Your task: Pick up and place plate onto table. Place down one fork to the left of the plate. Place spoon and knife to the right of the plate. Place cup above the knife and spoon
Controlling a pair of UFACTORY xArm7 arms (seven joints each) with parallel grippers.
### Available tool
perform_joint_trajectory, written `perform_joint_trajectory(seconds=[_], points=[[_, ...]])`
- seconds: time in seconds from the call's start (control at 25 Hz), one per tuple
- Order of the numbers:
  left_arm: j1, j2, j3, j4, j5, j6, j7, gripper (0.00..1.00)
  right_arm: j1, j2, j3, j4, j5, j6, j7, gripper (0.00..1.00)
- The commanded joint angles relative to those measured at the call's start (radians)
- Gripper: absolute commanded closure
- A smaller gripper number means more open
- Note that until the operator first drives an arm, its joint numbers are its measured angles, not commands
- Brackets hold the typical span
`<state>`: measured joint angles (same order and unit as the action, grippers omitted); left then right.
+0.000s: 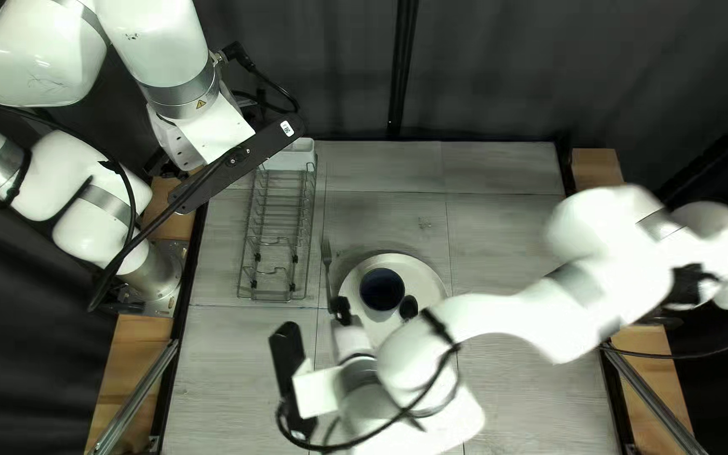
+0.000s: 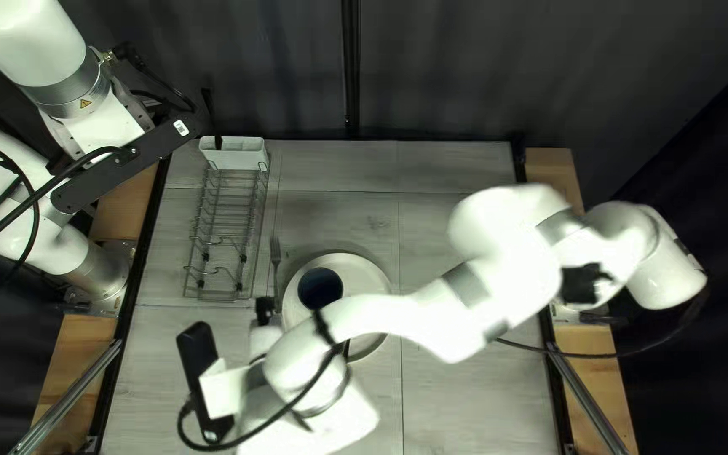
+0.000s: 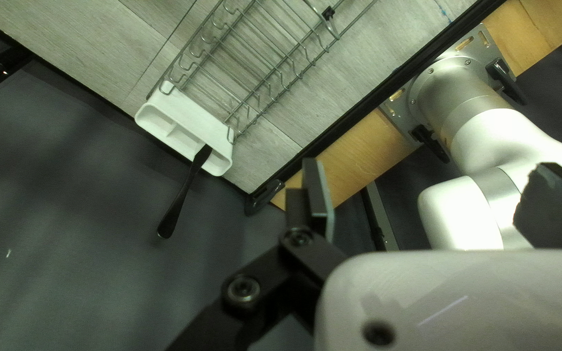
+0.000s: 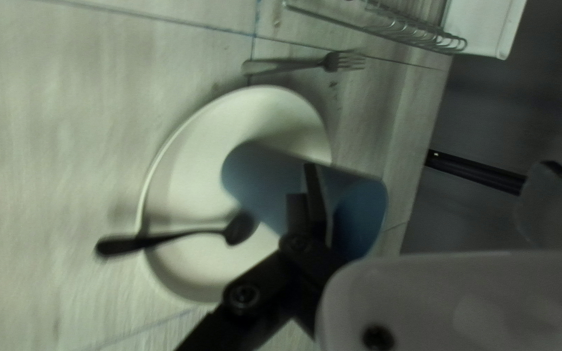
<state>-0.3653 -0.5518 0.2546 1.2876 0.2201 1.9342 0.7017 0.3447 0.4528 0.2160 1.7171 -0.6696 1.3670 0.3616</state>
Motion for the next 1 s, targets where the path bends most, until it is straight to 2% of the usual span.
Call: perform_joint_trajectory(seconds=[0.04,0.08,0.36,0.56,0.8,1.0], points=[[0.000,0.000,0.000,0.000,0.000,0.000,0.000,0.00,-0.167,-0.315,0.042,-0.430,0.239,-0.355,-0.268,0.00],[0.000,0.000,0.000,0.000,0.000,0.000,0.000,0.00,-0.177,-0.338,0.038,-0.463,0.273,-0.388,-0.315,0.00],[0.000,0.000,0.000,0.000,0.000,0.000,0.000,0.00,-0.177,-0.338,0.038,-0.463,0.273,-0.388,-0.315,0.00],[0.000,0.000,0.000,0.000,0.000,0.000,0.000,0.00,-0.222,-0.396,0.013,-0.521,0.343,-0.391,-0.519,0.00],[0.000,0.000,0.000,0.000,0.000,0.000,0.000,0.00,-0.305,-0.597,-0.114,-0.700,0.504,-0.410,-0.748,0.00],[0.000,0.000,0.000,0.000,0.000,0.000,0.000,0.00,-0.320,-0.732,-0.189,-0.755,0.582,-0.348,-0.852,0.00]])
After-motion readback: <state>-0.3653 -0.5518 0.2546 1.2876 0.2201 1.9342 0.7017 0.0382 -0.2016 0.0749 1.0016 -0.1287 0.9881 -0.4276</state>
